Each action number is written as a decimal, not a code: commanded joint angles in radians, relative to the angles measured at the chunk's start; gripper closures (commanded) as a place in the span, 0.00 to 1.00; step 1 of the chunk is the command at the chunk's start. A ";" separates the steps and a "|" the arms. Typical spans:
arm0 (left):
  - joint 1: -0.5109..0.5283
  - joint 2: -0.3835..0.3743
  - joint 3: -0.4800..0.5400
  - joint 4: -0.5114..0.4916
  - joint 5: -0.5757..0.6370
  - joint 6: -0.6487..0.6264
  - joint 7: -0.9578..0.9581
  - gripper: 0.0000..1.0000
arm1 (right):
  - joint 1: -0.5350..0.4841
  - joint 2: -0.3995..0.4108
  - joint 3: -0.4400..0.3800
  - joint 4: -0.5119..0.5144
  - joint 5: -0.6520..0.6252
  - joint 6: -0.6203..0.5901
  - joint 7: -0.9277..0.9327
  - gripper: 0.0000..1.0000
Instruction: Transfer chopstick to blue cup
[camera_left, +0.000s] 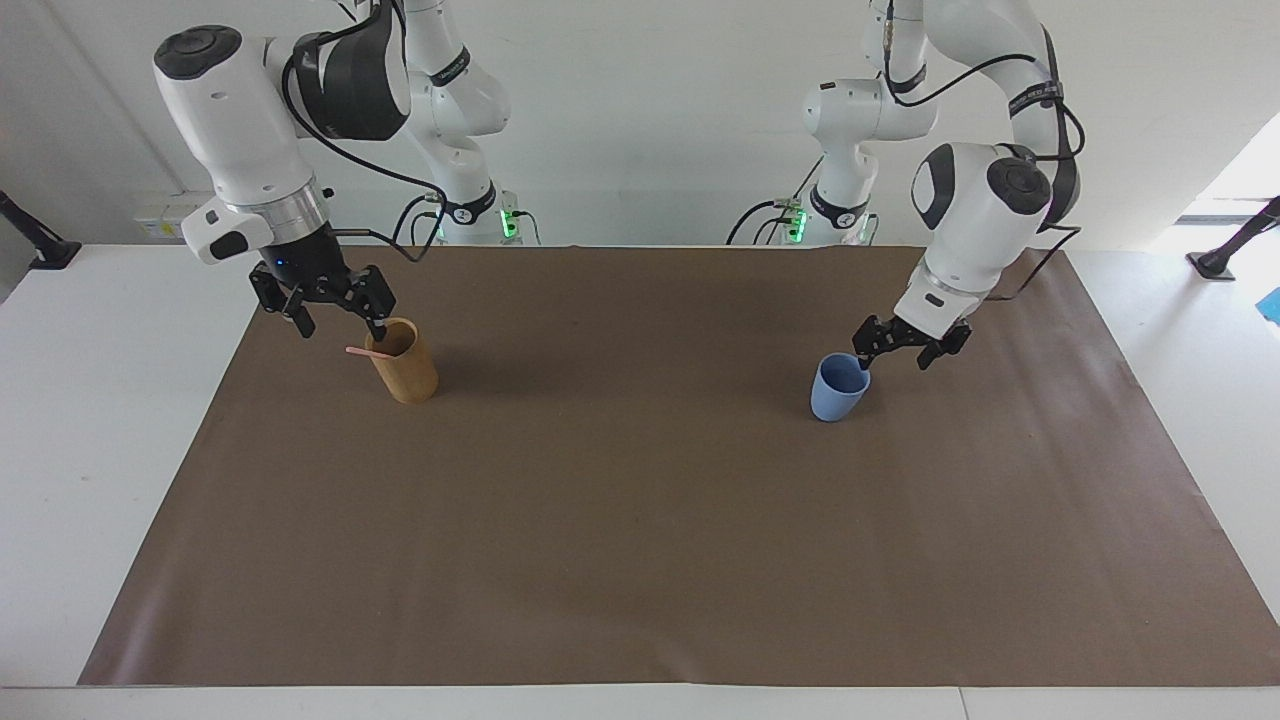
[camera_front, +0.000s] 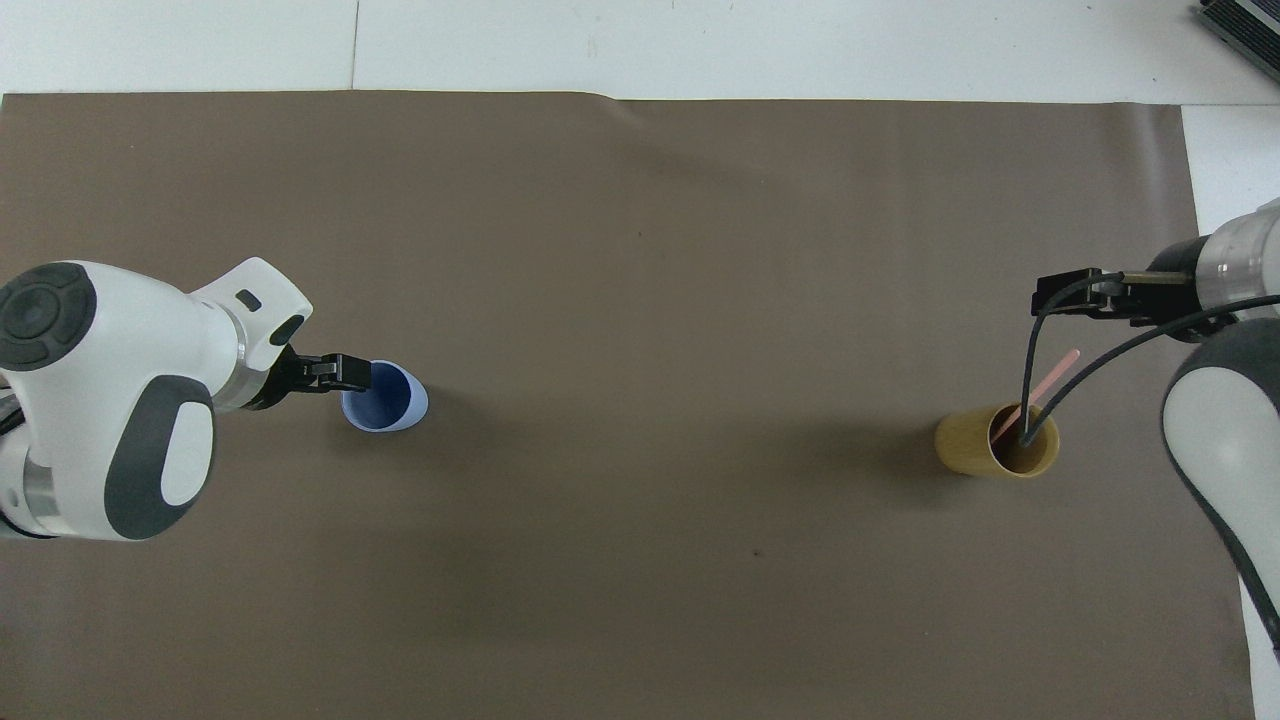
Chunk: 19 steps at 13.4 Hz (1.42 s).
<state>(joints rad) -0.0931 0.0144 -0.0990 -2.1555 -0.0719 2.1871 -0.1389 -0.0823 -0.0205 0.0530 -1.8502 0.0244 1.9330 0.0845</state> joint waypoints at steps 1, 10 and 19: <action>-0.043 -0.004 0.015 -0.064 -0.014 0.063 -0.028 0.00 | -0.039 -0.058 0.004 -0.147 0.029 0.101 -0.076 0.00; -0.056 0.016 0.016 -0.061 -0.012 0.077 -0.019 1.00 | -0.053 -0.061 0.004 -0.216 0.031 0.163 -0.101 0.79; -0.344 0.097 0.018 0.192 0.040 -0.055 -0.290 1.00 | -0.063 -0.088 0.004 -0.117 0.025 -0.011 -0.062 1.00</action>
<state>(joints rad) -0.3520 0.0594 -0.1003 -2.0541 -0.0593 2.1878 -0.3349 -0.1257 -0.1074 0.0493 -2.0079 0.0264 1.9479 0.0173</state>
